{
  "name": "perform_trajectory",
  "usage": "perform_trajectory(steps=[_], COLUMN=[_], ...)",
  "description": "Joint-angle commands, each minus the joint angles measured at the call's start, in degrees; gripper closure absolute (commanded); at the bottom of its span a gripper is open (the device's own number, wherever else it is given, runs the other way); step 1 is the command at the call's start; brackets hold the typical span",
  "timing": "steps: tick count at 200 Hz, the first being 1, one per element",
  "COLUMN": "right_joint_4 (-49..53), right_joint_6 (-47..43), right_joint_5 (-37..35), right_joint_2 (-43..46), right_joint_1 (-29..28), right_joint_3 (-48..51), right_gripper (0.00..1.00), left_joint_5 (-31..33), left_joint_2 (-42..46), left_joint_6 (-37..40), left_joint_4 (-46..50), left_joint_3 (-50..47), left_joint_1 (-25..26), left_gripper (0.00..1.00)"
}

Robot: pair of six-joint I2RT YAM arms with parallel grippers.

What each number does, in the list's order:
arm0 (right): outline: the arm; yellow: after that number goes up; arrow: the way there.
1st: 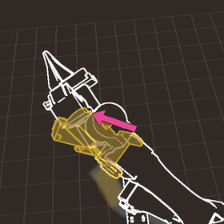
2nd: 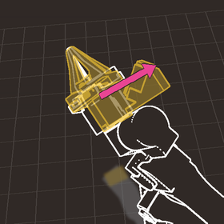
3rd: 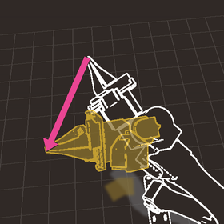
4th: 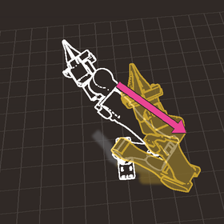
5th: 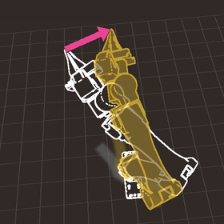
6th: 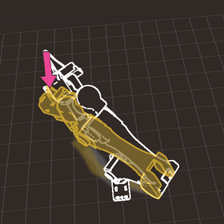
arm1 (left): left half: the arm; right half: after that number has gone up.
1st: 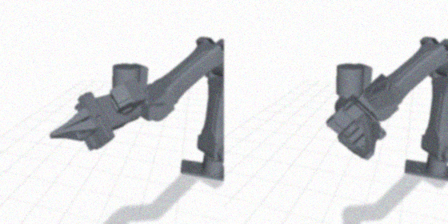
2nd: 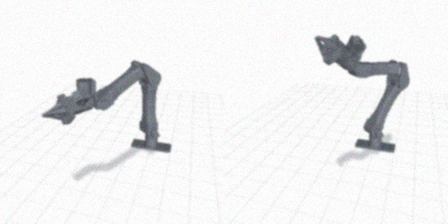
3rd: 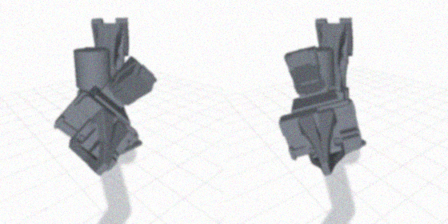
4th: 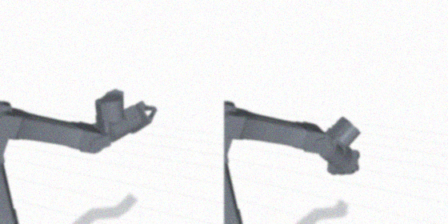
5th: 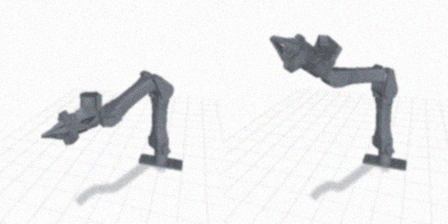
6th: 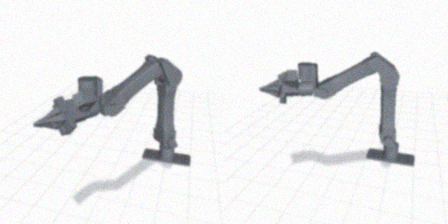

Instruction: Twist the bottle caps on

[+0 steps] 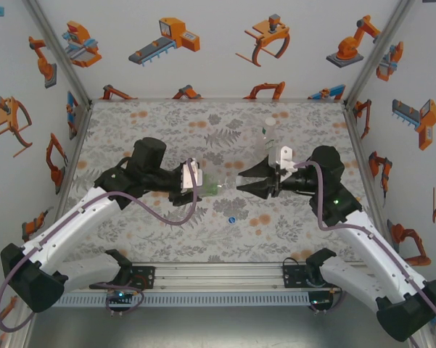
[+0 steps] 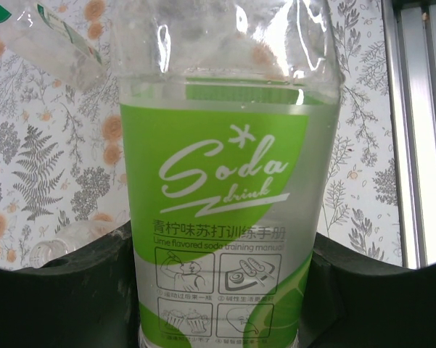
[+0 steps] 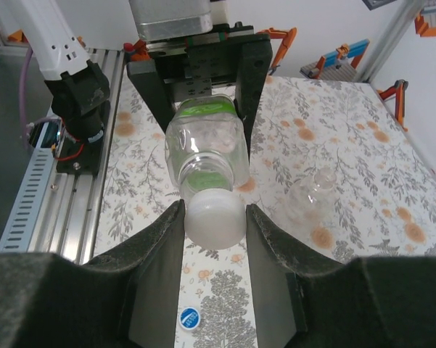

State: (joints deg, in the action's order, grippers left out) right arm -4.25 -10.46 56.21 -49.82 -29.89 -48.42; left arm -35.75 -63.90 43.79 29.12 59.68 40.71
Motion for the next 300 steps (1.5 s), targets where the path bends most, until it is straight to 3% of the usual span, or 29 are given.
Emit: perform_trajectory(steps=[1,164,237,300], right_joint_4=[0.2,11.5,11.5,11.7], right_joint_6=[-3.2,-9.8,-11.9,-12.5], right_joint_5=[1.4,2.0,-5.2,-6.7], right_joint_2=[-0.5,-3.4,-3.1,-3.7], right_joint_1=[-1.1,-4.9,-7.5,-9.1], right_joint_3=[-2.4,-6.7,-6.0,-6.0], right_gripper=[0.82,0.86,0.86,0.86], left_joint_5=[-1.2,-1.1,-0.1,-0.9], left_joint_2=[0.1,0.3,0.4,1.1], left_joint_6=[1.6,0.4,-2.0,-3.3], left_joint_4=[1.6,0.8,-0.9,-2.3], left_joint_3=[1.7,1.9,1.7,1.5], left_joint_1=[0.5,0.8,0.8,0.1], left_gripper=[1.0,1.0,1.0,1.0])
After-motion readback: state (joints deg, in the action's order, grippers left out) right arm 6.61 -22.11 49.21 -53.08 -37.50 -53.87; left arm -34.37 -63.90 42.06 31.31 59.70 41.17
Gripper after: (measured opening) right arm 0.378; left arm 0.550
